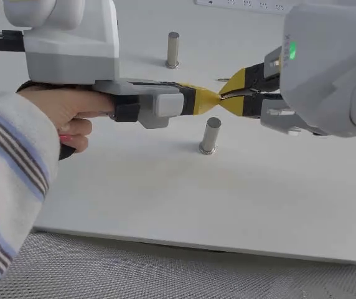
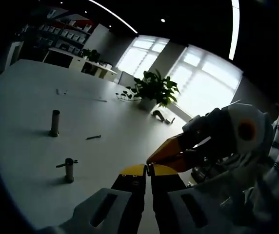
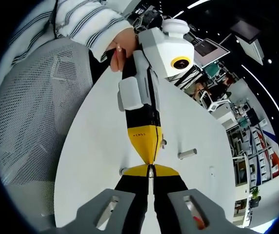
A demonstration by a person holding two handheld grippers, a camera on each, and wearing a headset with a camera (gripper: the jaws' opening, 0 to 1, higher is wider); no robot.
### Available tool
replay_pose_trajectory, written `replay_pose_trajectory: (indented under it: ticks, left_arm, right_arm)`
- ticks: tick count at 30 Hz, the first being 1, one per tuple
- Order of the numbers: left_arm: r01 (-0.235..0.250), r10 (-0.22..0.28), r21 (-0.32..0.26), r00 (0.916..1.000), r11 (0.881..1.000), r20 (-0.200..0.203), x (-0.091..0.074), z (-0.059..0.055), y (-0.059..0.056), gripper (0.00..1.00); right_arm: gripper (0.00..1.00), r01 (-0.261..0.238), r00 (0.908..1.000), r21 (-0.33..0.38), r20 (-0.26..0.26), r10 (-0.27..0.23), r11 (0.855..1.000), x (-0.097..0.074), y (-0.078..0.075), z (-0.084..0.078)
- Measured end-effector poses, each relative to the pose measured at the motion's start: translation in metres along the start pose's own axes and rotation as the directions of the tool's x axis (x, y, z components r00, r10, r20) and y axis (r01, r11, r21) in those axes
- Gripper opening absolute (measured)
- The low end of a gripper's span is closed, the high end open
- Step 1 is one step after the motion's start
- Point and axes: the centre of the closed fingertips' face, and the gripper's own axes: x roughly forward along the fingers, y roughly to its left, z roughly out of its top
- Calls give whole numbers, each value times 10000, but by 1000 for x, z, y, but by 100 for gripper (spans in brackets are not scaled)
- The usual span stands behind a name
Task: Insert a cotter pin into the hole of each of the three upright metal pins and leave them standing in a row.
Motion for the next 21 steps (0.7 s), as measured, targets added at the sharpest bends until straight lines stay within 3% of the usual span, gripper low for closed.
replay_pose_trajectory:
  ticks: [2,4,9,11,15,18,21]
  left_arm:
    - [-77,77,13,10000,10000,1,0,0,-2,0]
    - [-119,122,512,9999,9986,-45,1,-1,-3,0]
    - [-27,45,654,9996,9979,-275,1,-3,-1,0]
    - [72,-48,684,9994,9976,-354,1,-6,-4,0]
    - [88,-60,717,9992,9974,-397,-2,-7,-6,0]
    - [70,-34,815,9990,9967,-441,-4,-7,-4,0]
    - [48,-15,728,9990,9973,-447,-8,-5,-2,0]
  right_arm:
    - [0,-40,10000,257,-17,41,9997,0,-1,-1]
    - [0,-225,9997,476,14,225,9986,0,0,-2]
    - [0,-387,9992,528,66,384,9979,-1,6,-2]
    - [0,-448,9990,1105,99,439,9929,-1,9,-2]
    - [9,-417,9991,1169,21,417,9923,-1,8,-7]
    - [16,-547,9983,1703,-87,570,9839,1,9,-13]
    - [21,-968,9952,2587,119,970,9611,2,15,-17]
